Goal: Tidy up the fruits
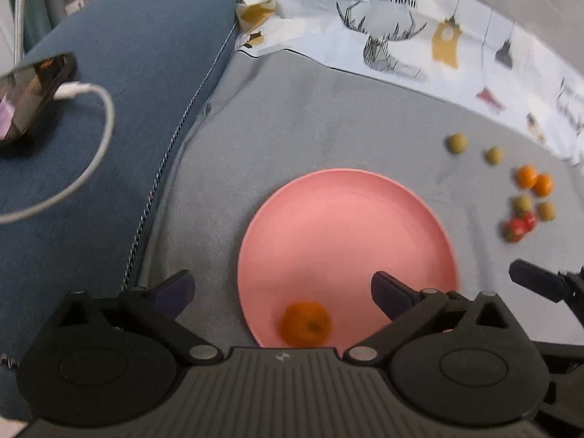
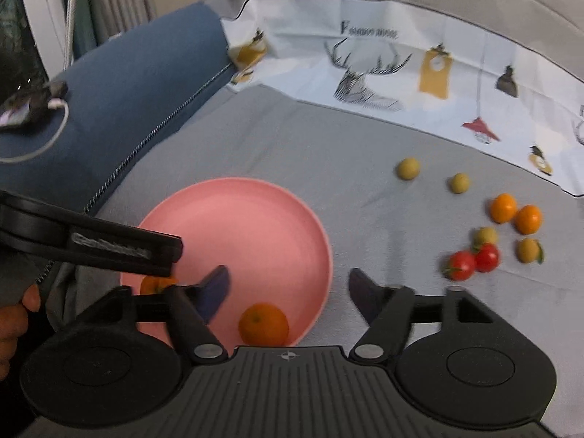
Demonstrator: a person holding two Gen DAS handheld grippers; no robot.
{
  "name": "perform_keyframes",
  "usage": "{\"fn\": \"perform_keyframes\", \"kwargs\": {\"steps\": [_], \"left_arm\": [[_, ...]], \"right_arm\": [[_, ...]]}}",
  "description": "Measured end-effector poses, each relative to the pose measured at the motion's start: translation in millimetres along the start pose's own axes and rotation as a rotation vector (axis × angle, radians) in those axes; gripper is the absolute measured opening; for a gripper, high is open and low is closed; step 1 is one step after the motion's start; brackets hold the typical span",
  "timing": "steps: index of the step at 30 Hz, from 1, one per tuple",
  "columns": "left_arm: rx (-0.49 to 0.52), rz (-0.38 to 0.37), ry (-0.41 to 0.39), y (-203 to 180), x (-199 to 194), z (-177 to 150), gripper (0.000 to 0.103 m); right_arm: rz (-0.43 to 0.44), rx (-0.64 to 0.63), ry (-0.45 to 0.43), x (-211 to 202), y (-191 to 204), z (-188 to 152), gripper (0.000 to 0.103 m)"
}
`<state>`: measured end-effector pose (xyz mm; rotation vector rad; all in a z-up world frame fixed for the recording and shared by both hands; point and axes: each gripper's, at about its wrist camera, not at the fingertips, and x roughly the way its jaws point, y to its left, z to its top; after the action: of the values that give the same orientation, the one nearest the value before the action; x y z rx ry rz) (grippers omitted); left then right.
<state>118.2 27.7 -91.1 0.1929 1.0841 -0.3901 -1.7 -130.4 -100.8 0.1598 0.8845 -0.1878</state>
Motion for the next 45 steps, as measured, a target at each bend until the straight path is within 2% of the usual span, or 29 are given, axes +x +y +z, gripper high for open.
{"fn": "perform_keyframes", "kwargs": {"steps": [4, 9, 12, 18, 24, 33, 45], "left_arm": [[-0.023, -0.014, 0.004, 1.7, -16.5, -14.7, 0.103], [-0.022, 0.031, 0.011, 2.2, -47.5, -47.0, 0.103], [-0.032, 0.045, 0.003, 5.0, -70.2, -64.2, 0.103], [-0.067, 0.077, -0.066, 5.7, -114.6, -93.9, 0.103], [-0.046, 0.111, -0.158, -2.8, -150.4, -113.2, 0.103], [-0.02, 0.102, -0.22, -14.8, -180.5, -127.8, 0.103], [-0.03, 0.1, -0.254, -11.2, -195.8, -137.5, 0.103]], "right_arm": [[-0.015, 0.003, 0.007, -25.6, -1.0, -10.0, 0.086], [-0.011, 0.019, 0.01, -62.7, 7.6, -26.9, 0.091], [-0.026, -0.004, -0.027, -85.2, 16.0, -33.5, 0.094], [-0.059, -0.036, -0.125, -129.8, 27.3, -42.7, 0.098], [-0.084, -0.101, -0.213, -170.6, 36.9, -58.7, 0.1], [-0.094, -0.097, -0.274, -205.8, 37.8, -75.0, 0.1], [-0.087, -0.108, -0.316, -224.2, 44.1, -82.7, 0.1]]}}
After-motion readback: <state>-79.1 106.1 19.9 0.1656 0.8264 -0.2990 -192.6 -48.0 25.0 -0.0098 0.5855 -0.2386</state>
